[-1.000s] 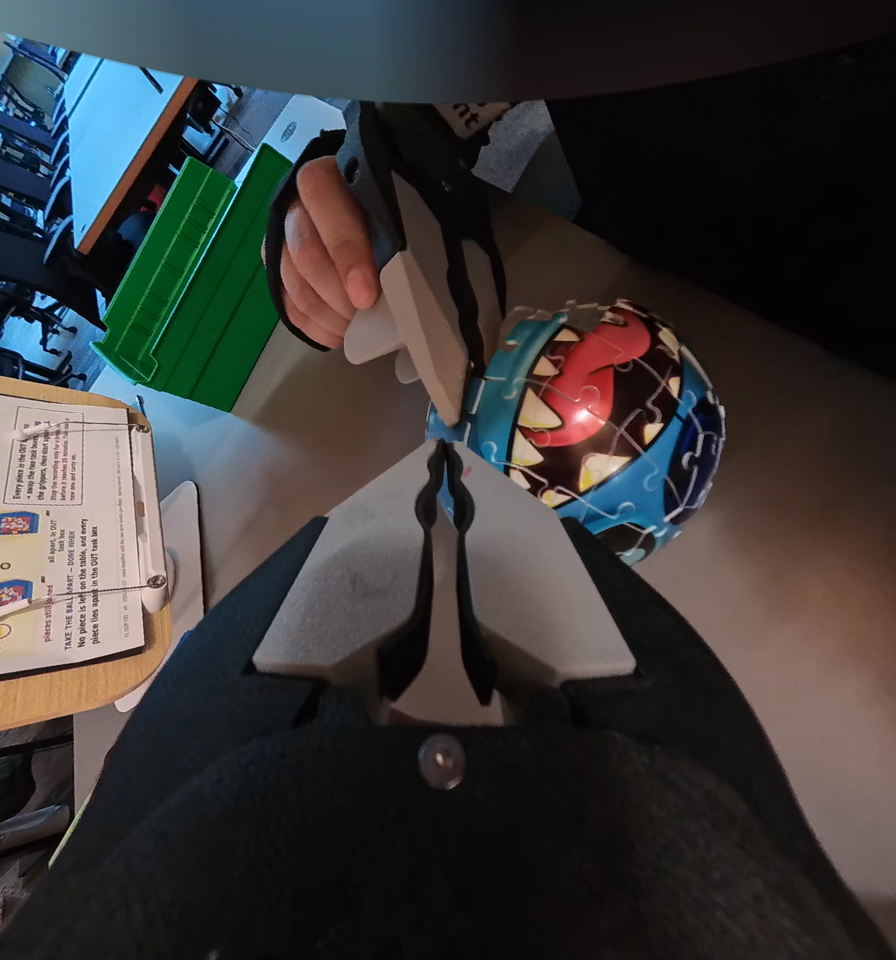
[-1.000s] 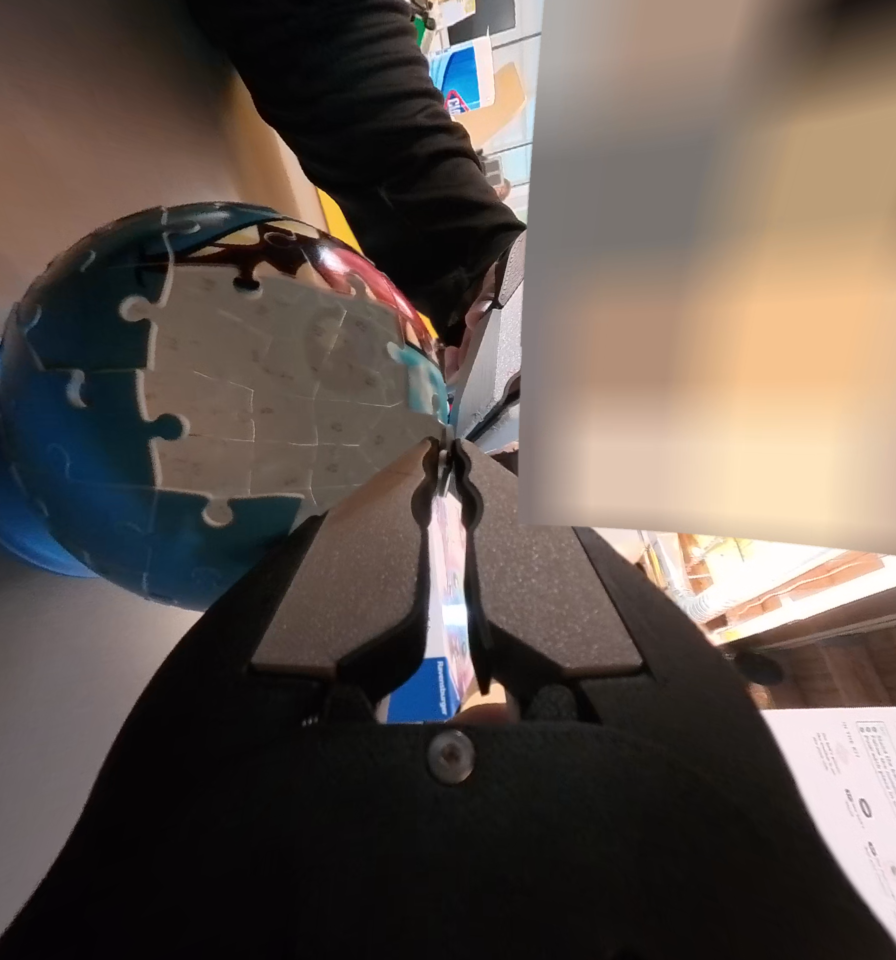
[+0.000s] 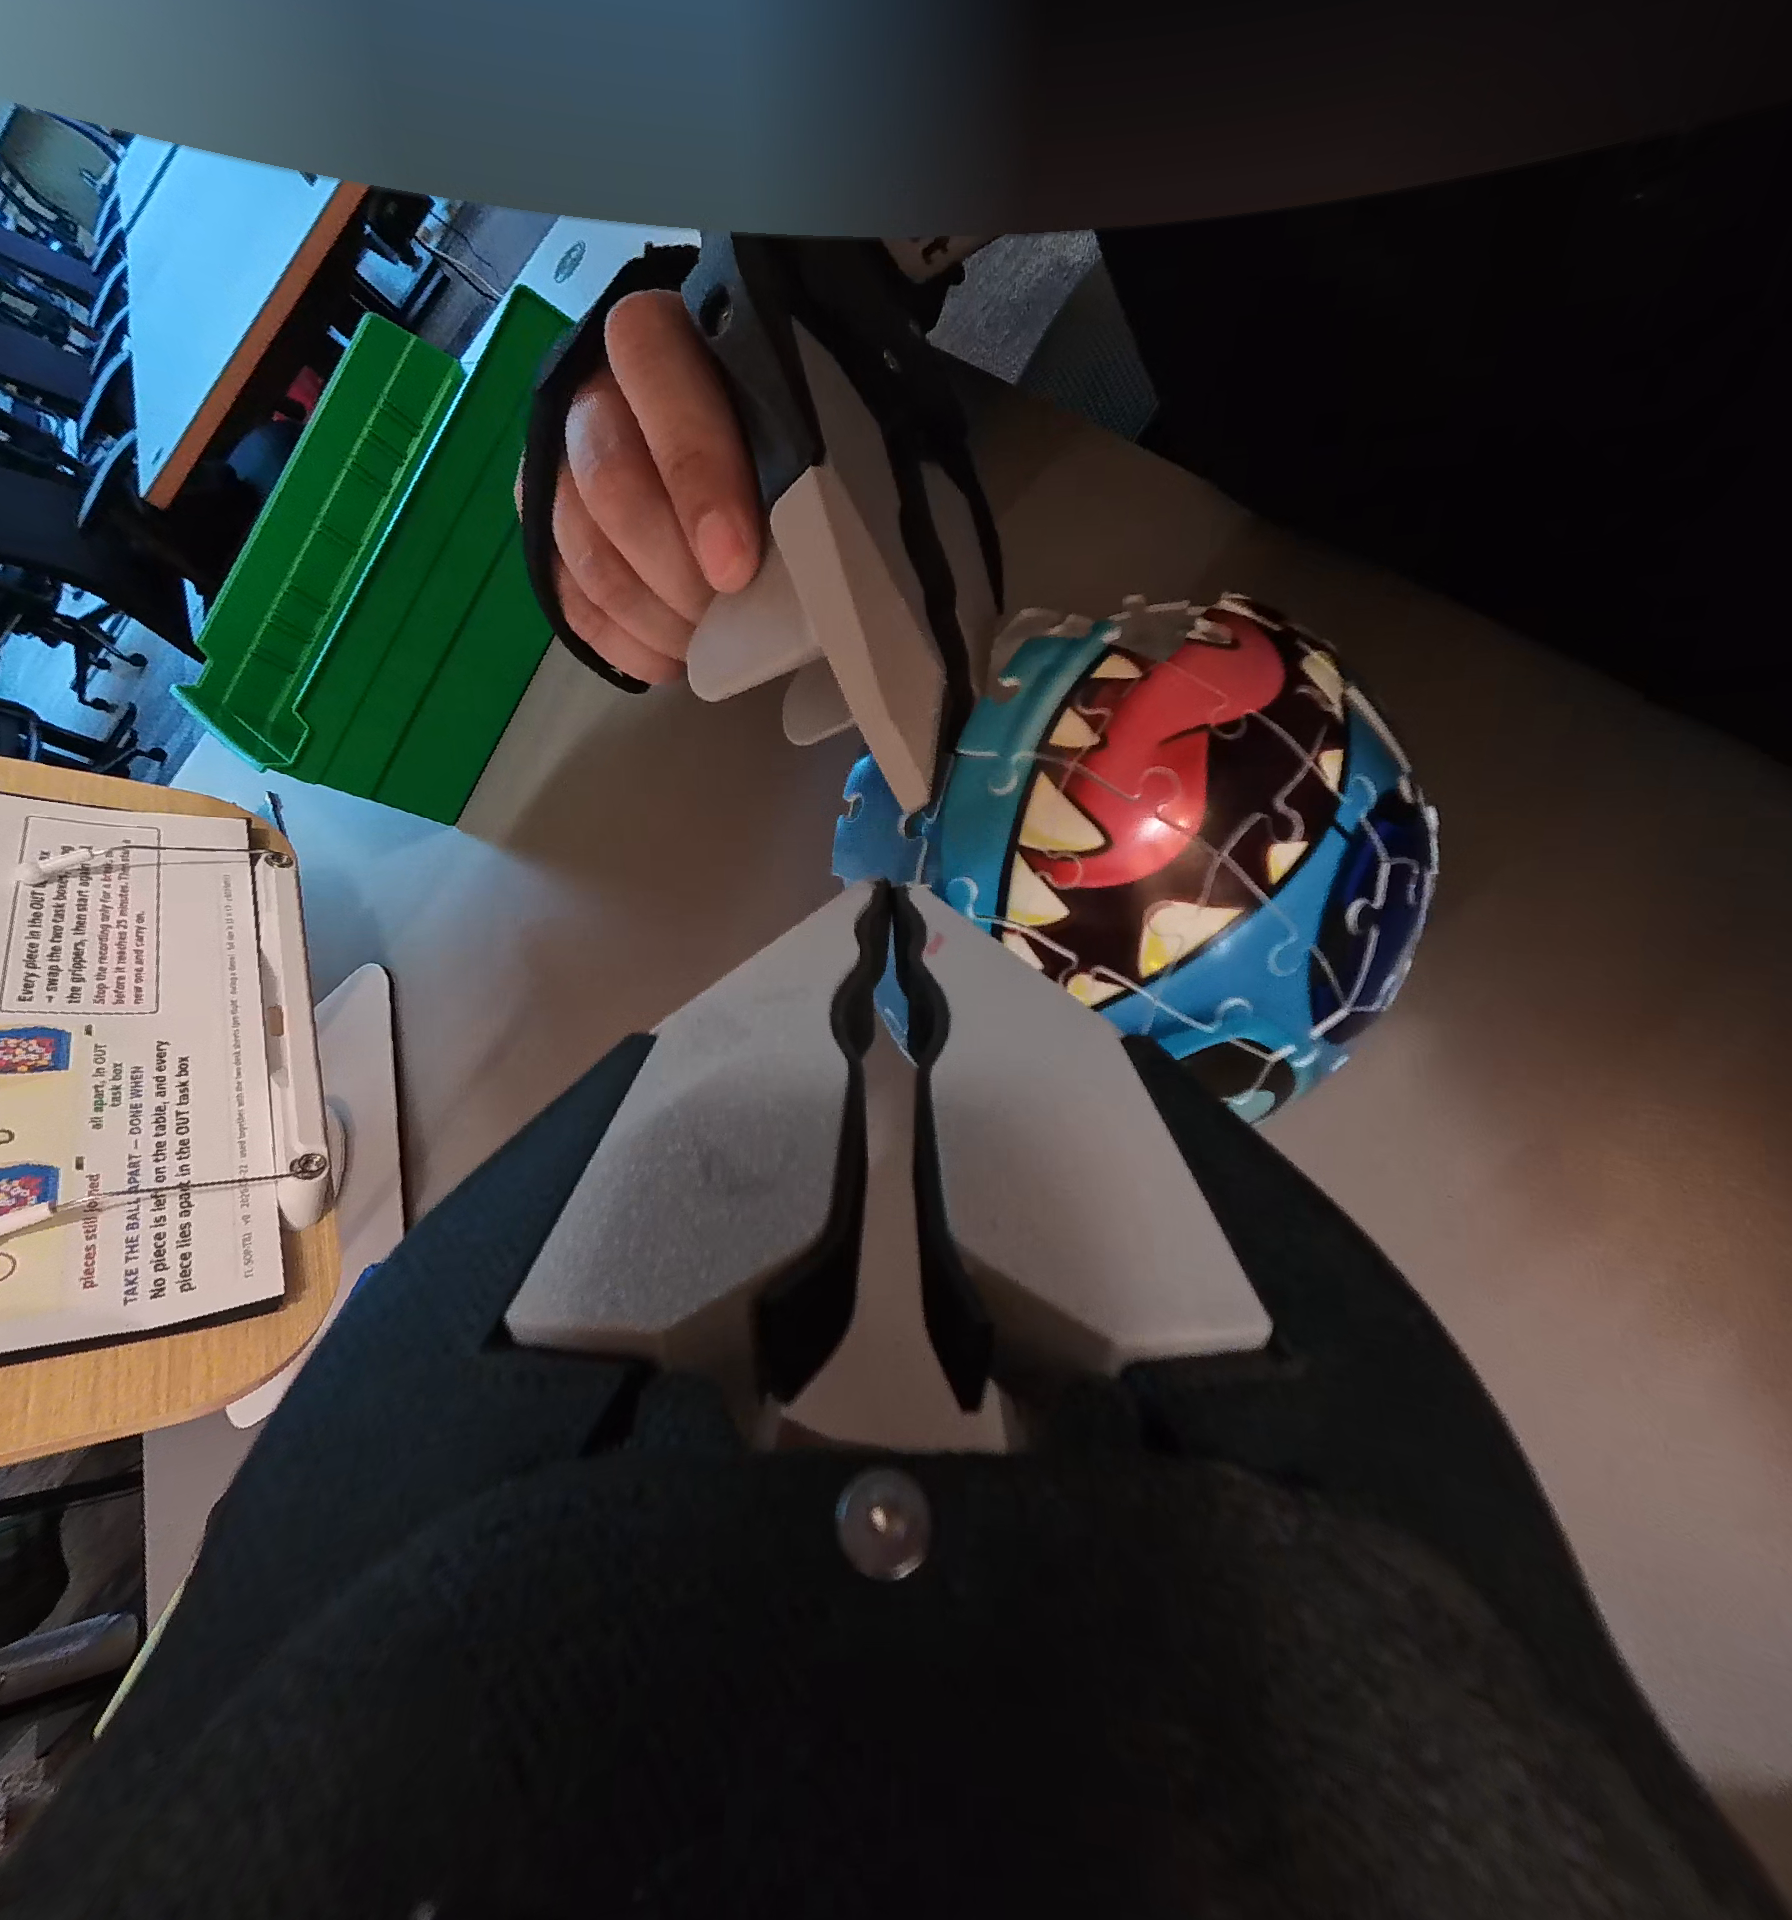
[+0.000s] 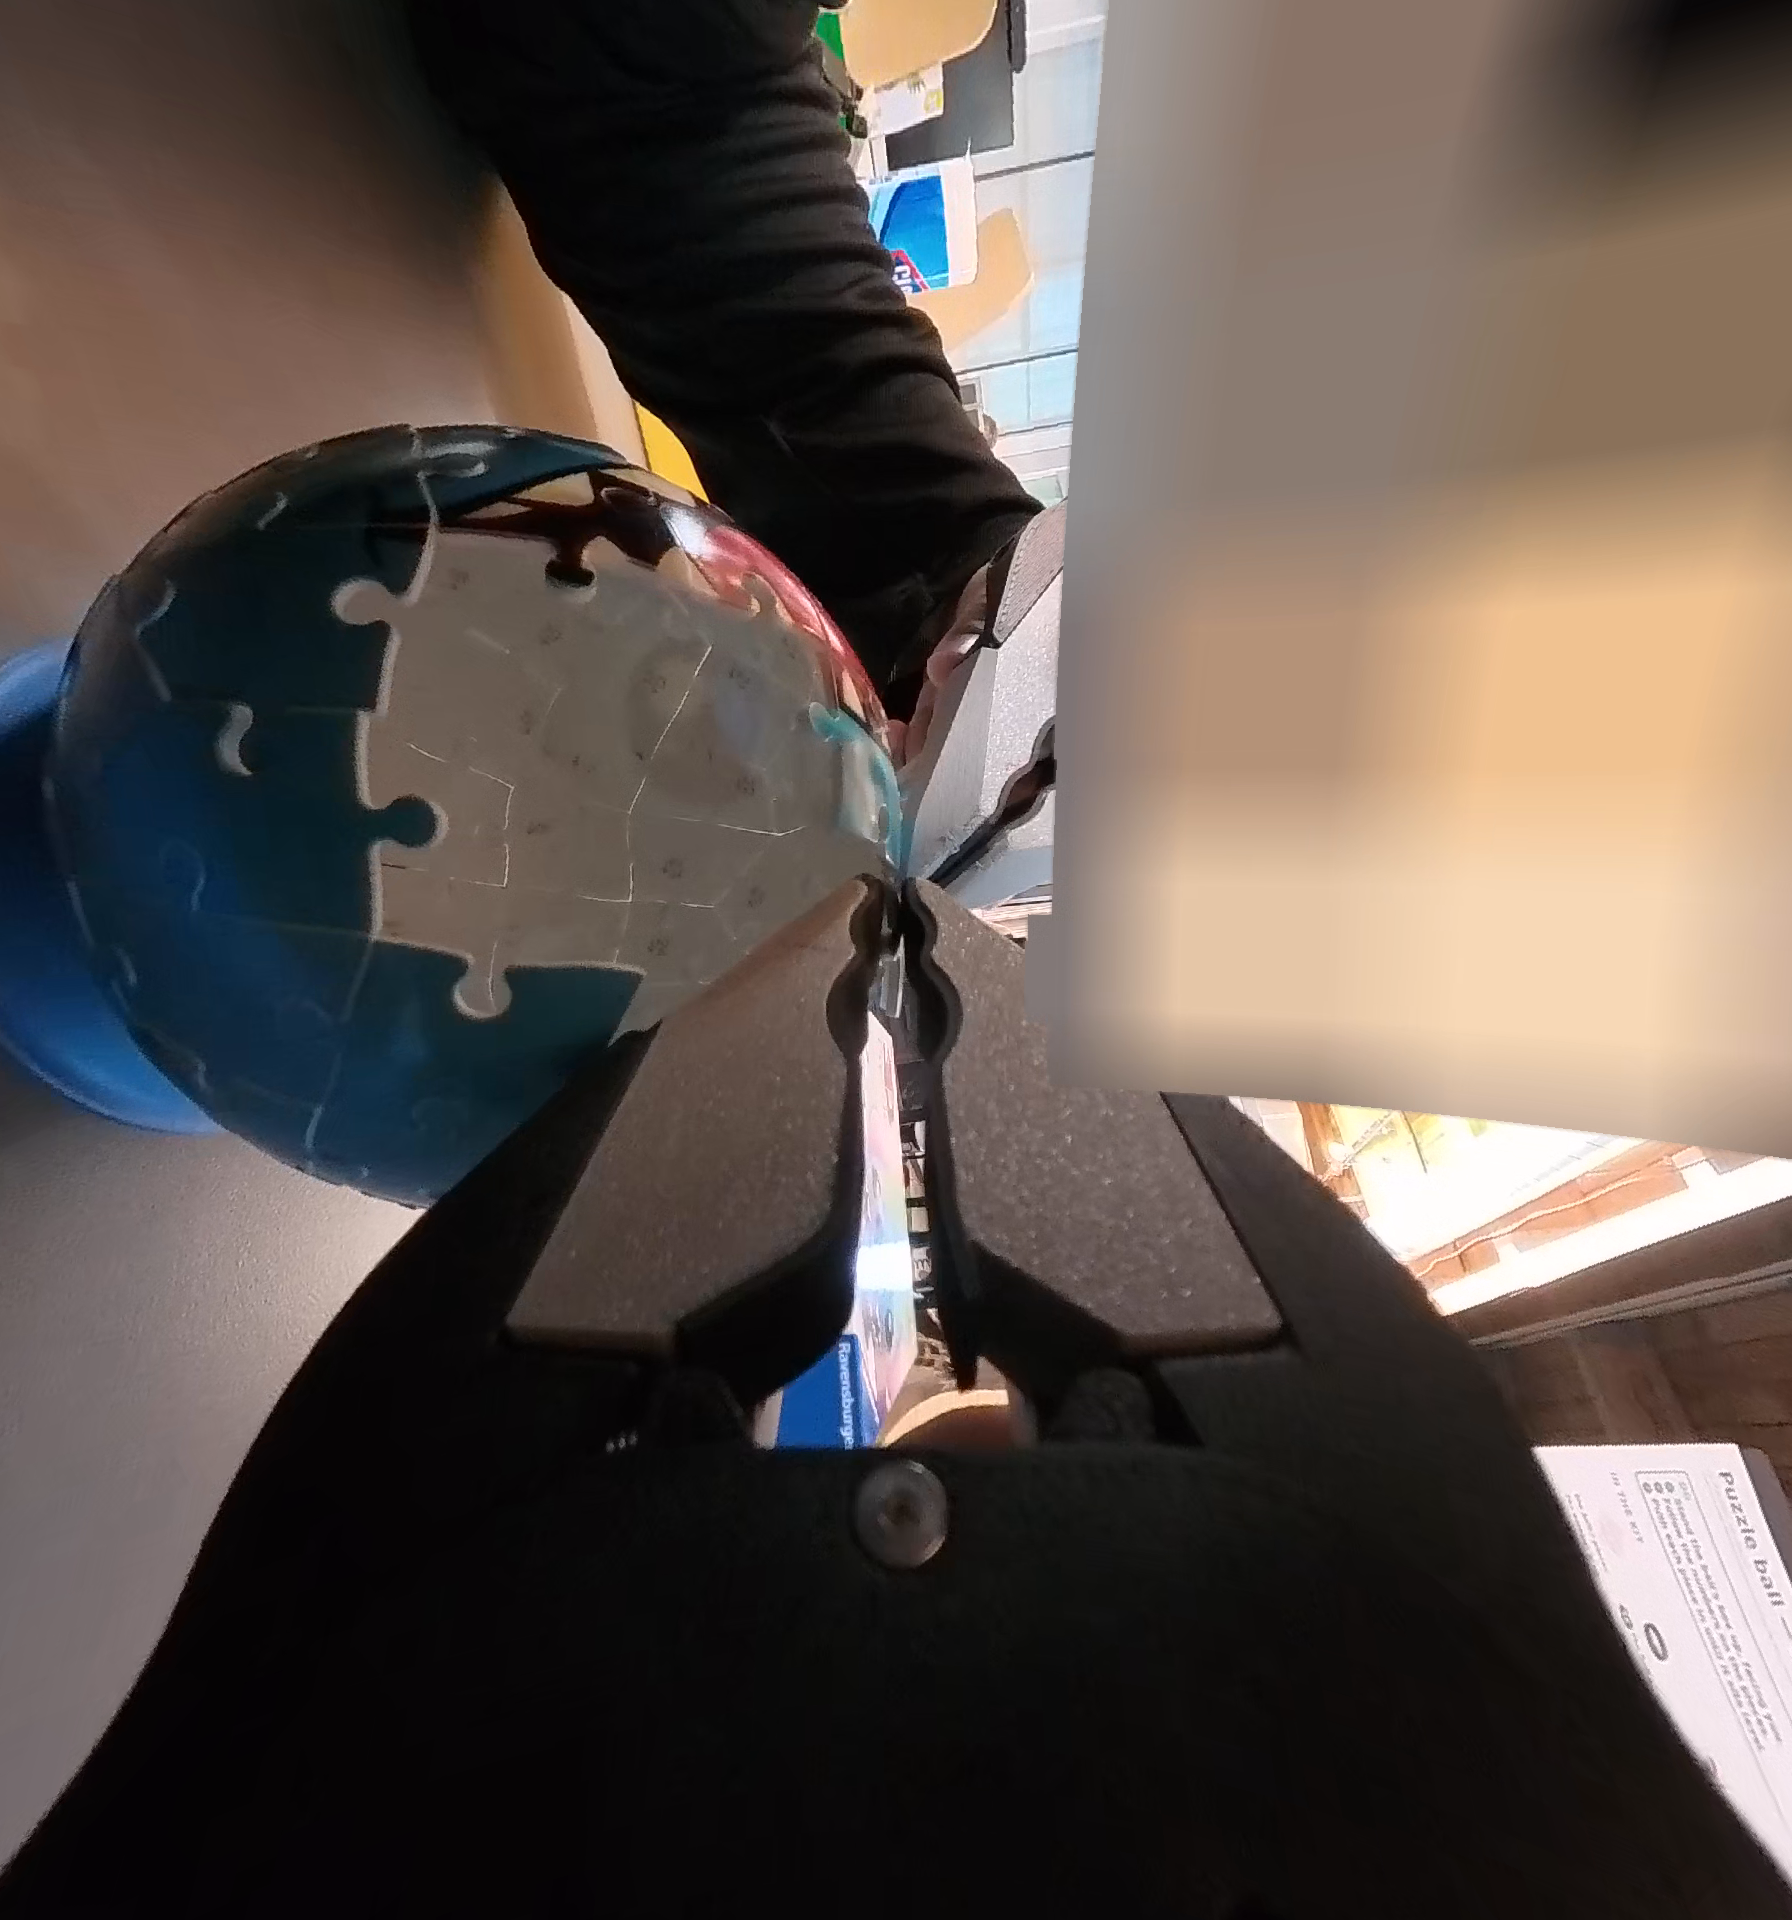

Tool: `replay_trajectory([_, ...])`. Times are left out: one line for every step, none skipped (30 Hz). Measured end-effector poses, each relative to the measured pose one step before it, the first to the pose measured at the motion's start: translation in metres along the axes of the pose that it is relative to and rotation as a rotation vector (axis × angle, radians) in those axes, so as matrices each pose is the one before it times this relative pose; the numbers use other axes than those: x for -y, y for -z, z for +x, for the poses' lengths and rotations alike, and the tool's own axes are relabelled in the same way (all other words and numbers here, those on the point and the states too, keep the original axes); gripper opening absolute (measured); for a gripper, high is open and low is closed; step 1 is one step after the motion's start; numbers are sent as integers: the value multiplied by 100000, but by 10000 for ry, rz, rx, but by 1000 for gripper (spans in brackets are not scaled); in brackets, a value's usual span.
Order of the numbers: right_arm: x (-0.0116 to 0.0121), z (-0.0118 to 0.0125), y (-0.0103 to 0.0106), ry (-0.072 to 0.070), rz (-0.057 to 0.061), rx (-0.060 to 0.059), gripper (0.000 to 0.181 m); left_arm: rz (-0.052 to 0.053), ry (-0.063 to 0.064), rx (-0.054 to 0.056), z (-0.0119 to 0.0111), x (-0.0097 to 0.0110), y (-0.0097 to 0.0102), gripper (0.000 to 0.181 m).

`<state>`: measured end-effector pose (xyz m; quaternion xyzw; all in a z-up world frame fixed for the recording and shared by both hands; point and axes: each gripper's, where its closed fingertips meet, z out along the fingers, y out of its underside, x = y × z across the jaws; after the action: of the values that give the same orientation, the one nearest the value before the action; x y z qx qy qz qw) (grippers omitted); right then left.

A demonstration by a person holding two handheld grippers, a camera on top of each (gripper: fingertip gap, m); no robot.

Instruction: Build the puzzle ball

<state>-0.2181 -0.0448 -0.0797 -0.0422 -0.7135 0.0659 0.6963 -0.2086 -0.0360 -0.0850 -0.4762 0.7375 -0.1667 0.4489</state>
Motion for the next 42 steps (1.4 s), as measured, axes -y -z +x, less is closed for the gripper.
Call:
replay_trajectory([-23, 13, 4, -3, 10, 0, 0, 2, 6, 9, -12, -9, -9, 0])
replay_trajectory([-2, -6, 10, -25, 17, 9, 0, 6, -2, -2, 9, 13, -2, 0])
replay_trajectory([1, -17, 16, -49, 23, 19, 0, -1, 2, 3, -3, -1, 0, 0])
replay_trajectory([3, -18, 25, -54, 25, 18, 0, 3, -4, 3, 5, 8, -14, 0])
replay_trajectory([13, -10, 28, -71, 36, 19, 0, 11, 3, -5, 10, 16, -8, 0])
replay_trajectory([6, 6, 4, -108, 32, 26, 0, 4, 8, 0, -11, -4, -7, 0])
replay_trajectory([-10, -8, -28, -124, 20, 29, 0, -5, 5, 22, -41, -18, -14, 0])
replay_trajectory([15, 8, -23, -101, 26, 13, 0, 8, 9, 32, -64, -11, -40, 0])
replay_trajectory([23, -12, -22, -53, 34, 1, 0, 16, 9, 13, -39, 6, -54, 0])
replay_trajectory([10, -8, -32, -4, 18, -9, 0, 4, -4, 27, -78, -23, -77, 0])
replay_trajectory([-15, -4, -11, 13, 1, -10, 0, -34, -17, 41, -94, -73, -61, 0])
replay_trajectory([-13, -3, -9, 7, 0, 0, 0, -22, 5, 7, -48, -30, -63, 0])
replay_trajectory([-17, -9, 0, -1, 2, 9, 0, 37, 16, -37, 31, 72, -44, 0])
replay_trajectory([-18, -8, 6, -17, -5, 28, 0, 70, 6, -52, 68, 135, -47, 0])
replay_trajectory([-13, -28, -5, -24, -3, 46, 0, 50, -10, -20, 20, 98, -53, 0])
replay_trajectory([-10, -14, 4, -8, -1, 44, 0, 16, -22, -16, 4, 33, -28, 0])
replay_trajectory([-1, -11, -6, -7, -1, 42, 0, 8, -2, -25, 6, 14, 2, 0])
replay_trajectory([-6, 3, 4, -15, 0, 36, 0, 9, 14, -19, 9, -6, 10, 0])
replay_trajectory([5, -6, -12, -19, 9, 40, 0, 16, 20, -10, 6, -9, 9, 0])
replay_trajectory([5, -17, -5, -24, 15, 46, 0, 6, 11, -7, 20, -2, 12, 0])
replay_trajectory([-2, -17, -3, -28, 12, 38, 0, -12, -6, -12, 25, -6, 26, 0])
replay_trajectory([14, 34, 17, -37, 12, 8, 1, -21, -9, -11, 26, -19, 18, 0])
replay_trajectory([10, 89, 25, -63, 19, -28, 2, -15, -5, -17, 43, -10, 37, 0])
replay_trajectory([21, 173, 53, -74, 25, -65, 2, -7, 4, -17, 38, -16, 23, 0])
replay_trajectory([9, 179, 61, -49, 11, -66, 2, -14, 9, -15, 24, -32, 3, 0])
replay_trajectory([-68, 78, 19, -19, -33, -9, 5, -2, -1, 2, -6, -19, 2, 0])
replay_trajectory([-159, -78, -27, -12, -81, 84, 6, 5, 0, -4, -1, -3, 3, 0])
replay_trajectory([-255, -207, -76, -26, -125, 142, 7, 2, 3, -4, -2, 3, -11, 0])
replay_trajectory([-291, -228, -116, -49, -141, 138, 9, -1, -3, 0, -2, -1, 1, 0])
replay_trajectory([-276, -126, -120, -46, -139, 67, 10, -5, -4, 6, -4, 3, -3, 0])
replay_trajectory([-234, 19, -95, 0, -134, -13, 9, -10, -2, -10, 24, -11, -5, 0])
replay_trajectory([-134, 23, -76, 57, -110, -10, 8, -6, -2, -2, 8, 1, -2, 0])
replay_trajectory([9, -4, -34, 75, -32, -9, 8, 13, 0, -3, 13, 36, 13, 0])
replay_trajectory([86, -1, -10, 73, 18, -25, 6, 18, 0, 6, -12, 40, 22, 0])
replay_trajectory([59, 19, -21, 72, 5, -37, 5, 8, -4, -12, 14, 25, 15, 0])
replay_trajectory([27, 14, -5, 33, 18, -17, 4, 1, -4, 1, 9, 12, 17, 0])
replay_trajectory([-6, -3, -7, -21, 13, 10, 4, -13, -14, 11, -10, -3, 4, 0])
replay_trajectory([-8, 8, -11, -16, 5, 4, 4, -10, -11, 6, 5, -11, 5, 0])
replay_trajectory([-15, 23, -17, 21, -7, -18, 3, -3, -1, -1, -4, 2, 8, 0])
replay_trajectory([-3, 22, -30, 22, -18, -28, 3, 4, 4, -11, 7, -3, 17, 0])
replay_trajectory([19, 35, -20, 1, -15, -29, 2, 10, 6, -5, 10, 10, 15, 0])
replay_trajectory([5, 19, -38, -13, -18, -22, 2, -5, 1, 10, -14, -7, 3, 0])
